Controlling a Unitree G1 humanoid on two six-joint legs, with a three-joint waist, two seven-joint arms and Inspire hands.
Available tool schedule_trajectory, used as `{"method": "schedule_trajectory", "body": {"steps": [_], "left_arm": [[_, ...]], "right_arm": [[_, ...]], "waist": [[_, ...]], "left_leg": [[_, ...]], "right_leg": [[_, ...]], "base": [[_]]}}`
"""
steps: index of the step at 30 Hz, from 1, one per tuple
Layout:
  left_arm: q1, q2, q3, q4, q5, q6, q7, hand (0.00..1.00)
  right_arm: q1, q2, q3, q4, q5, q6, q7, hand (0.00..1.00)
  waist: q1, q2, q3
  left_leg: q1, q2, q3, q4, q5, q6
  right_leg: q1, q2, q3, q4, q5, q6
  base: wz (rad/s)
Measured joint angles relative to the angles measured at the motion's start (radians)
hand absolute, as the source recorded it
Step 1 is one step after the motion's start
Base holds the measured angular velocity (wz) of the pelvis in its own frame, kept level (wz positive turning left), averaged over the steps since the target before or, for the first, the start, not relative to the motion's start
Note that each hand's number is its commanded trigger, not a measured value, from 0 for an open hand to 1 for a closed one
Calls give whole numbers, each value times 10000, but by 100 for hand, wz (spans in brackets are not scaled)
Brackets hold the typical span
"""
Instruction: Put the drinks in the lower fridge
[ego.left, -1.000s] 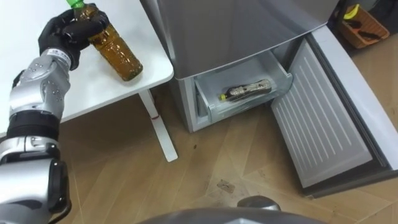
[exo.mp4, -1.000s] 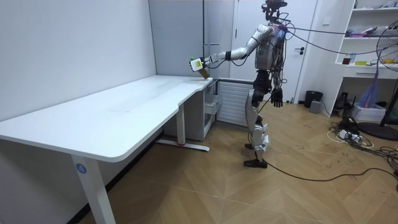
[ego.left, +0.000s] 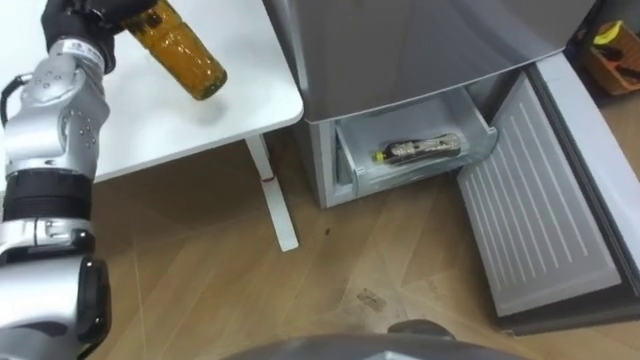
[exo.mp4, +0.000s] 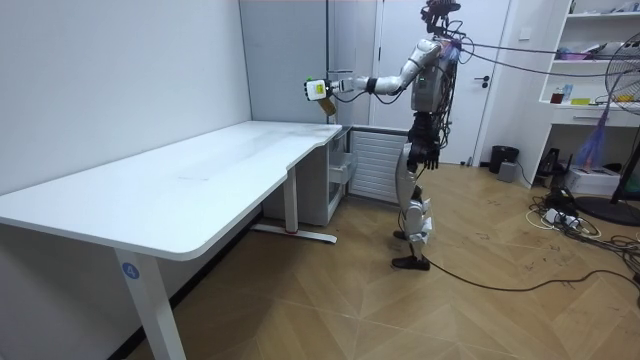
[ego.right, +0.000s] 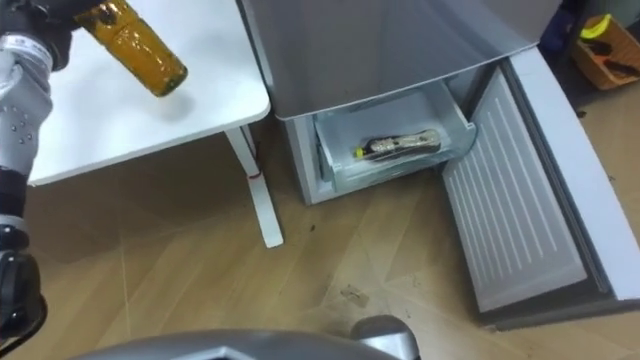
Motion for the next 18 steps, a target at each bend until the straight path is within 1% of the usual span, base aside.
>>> {"method": "schedule_trajectory", "body": {"steps": [2, 4, 6, 7, 8, 9, 10, 11, 12, 13, 14, 17, 18], "left_arm": [[147, -122, -31, -805, -11, -6, -30, 100], [400, -138, -140, -1467, -12, -51, -79, 100], [660, -204, -310, -2043, 129, -70, -134, 100], [850, -393, -313, -2344, 350, -76, -277, 100], [1089, -547, -318, -2673, 447, -74, -375, 100], [1262, -593, -318, -2892, 501, -75, -426, 100], [1547, -772, -328, -3289, 677, -75, -508, 100], [1687, -961, -351, -3531, 762, -74, -553, 100], [1806, -1028, -356, -3689, 765, -71, -561, 100], [2100, -1120, -361, -4070, 763, -68, -560, 100], [2261, -1195, -362, -4371, 761, -68, -559, 100], [2343, -1315, -446, -4891, 759, -69, -502, 100], [2414, -1319, -445, -5087, 760, -69, -502, 100]], "right_arm": [[-202, 9, 251, -25, 272, -186, -42, 0], [-352, 10, 514, -27, 566, -329, -28, 0], [-510, 12, 778, -34, 823, -467, 5, 0], [-585, 30, 846, -39, 935, -566, 101, 0], [-693, 55, 966, -41, 992, -619, 192, 0], [-745, 60, 1069, -46, 1008, -648, 206, 0], [-806, 69, 1199, -45, 1038, -666, 212, 0], [-856, 87, 1276, -42, 1228, -664, 214, 0], [-873, 98, 1330, -47, 1320, -663, 204, 0], [-851, 95, 1484, -57, 1530, -672, 198, 0], [-800, 97, 1548, -56, 1761, -669, 198, 0], [-672, 94, 1598, -47, 2257, -665, 182, 0], [-661, 90, 1628, -47, 2348, -665, 176, 0]], "waist": [[82, 109, 12], [98, 144, 18], [211, 156, 35], [290, 156, 37], [314, 128, 56], [307, 112, 66], [305, 59, 75], [362, -1, 122], [378, -16, 131], [378, -45, 135], [412, -82, 148], [632, -126, 139], [648, -130, 137]], "left_leg": [[17, 1, -109, -30, 12, -17], [29, 11, -232, -25, 17, -26], [16, 12, -267, -18, 23, -29], [0, 11, -295, -11, 24, -29], [-40, 9, -330, 16, 25, -29], [-70, 7, -345, 38, 25, -29], [-163, -10, -405, 73, 24, -29], [-273, -33, -490, 142, 25, -29], [-326, -35, -525, 159, 26, -29], [-361, -37, -598, 178, 27, -32], [-392, -38, -658, 176, 31, -38], [-416, -47, -769, 175, 34, -41], [-415, -47, -782, 173, 34, -41]], "right_leg": [[68, -8, -136, -26, 0, 0], [139, -7, -234, -40, -2, 1], [145, -21, -293, -41, -2, 1], [155, -29, -344, -41, -2, 2], [150, -33, -358, -48, -8, 5], [149, -34, -369, -73, -10, 4], [165, -41, -412, -205, -10, 2], [158, -64, -474, -257, -38, -45], [138, -68, -518, -270, -38, -46], [141, -70, -598, -347, -34, -52], [133, -72, -668, -361, -34, -55], [146, -72, -718, -368, -39, -59], [148, -72, -720, -367, -39, -59]], "base": [[14], [17], [8], [8], [8], [11], [16], [19], [20], [17], [16], [8], [0]]}}
